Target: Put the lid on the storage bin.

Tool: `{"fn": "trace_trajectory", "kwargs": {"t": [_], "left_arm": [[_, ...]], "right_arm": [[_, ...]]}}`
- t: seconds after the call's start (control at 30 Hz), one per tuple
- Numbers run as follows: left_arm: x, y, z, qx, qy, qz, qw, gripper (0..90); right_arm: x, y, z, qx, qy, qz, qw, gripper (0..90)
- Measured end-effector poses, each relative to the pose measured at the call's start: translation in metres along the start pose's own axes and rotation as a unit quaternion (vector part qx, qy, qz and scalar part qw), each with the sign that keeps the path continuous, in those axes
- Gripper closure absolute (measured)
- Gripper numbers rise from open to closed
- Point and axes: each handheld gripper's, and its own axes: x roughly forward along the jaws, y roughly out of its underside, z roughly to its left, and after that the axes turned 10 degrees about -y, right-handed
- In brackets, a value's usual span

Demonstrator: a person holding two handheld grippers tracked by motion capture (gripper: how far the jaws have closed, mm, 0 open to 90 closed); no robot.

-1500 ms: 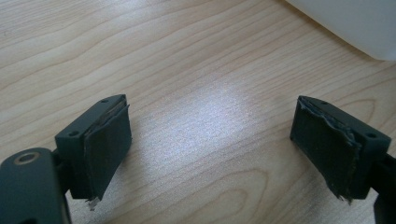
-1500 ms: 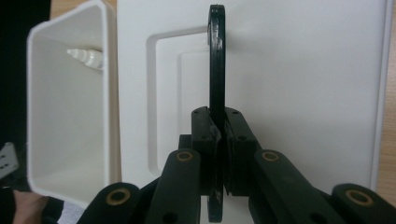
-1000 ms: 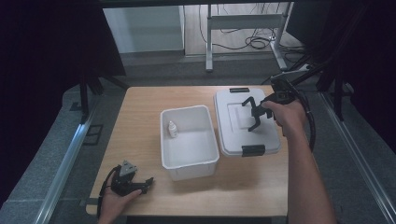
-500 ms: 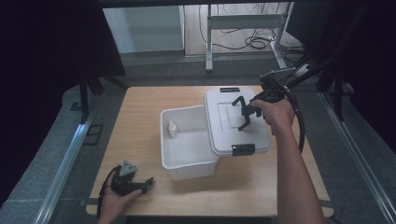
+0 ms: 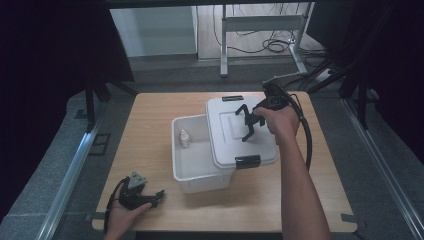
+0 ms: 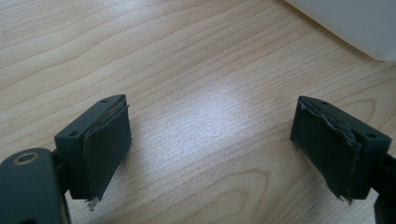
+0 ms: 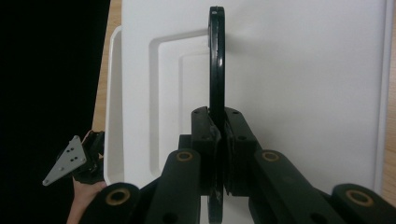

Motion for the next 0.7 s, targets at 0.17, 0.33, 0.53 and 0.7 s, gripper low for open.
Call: {"fn": "trace_trajectory", "kwargs": {"t": [0.17, 0.33, 0.53, 0.7], "left_arm": [[0.0, 0.0, 0.0, 0.0, 0.0, 0.0, 1.0, 12.1], [0.0, 0.0, 0.0, 0.001, 0.0, 0.0, 1.0, 12.1], [0.0, 0.0, 0.0, 0.001, 0.0, -0.001, 1.0, 12.2], [0.0, 0.0, 0.0, 0.0, 0.0, -0.001, 1.0, 12.3]], "right_arm": [[0.009, 0.0, 0.011, -0.003, -0.001, 0.006, 1.0, 85.1], [0.02, -0.002, 0.023, -0.01, -0.005, 0.013, 0.9998, 85.1], [0.027, -0.002, 0.031, -0.012, -0.008, 0.016, 0.9998, 85.1], [0.034, 0.001, 0.037, -0.014, -0.006, 0.017, 0.9997, 85.1]]}}
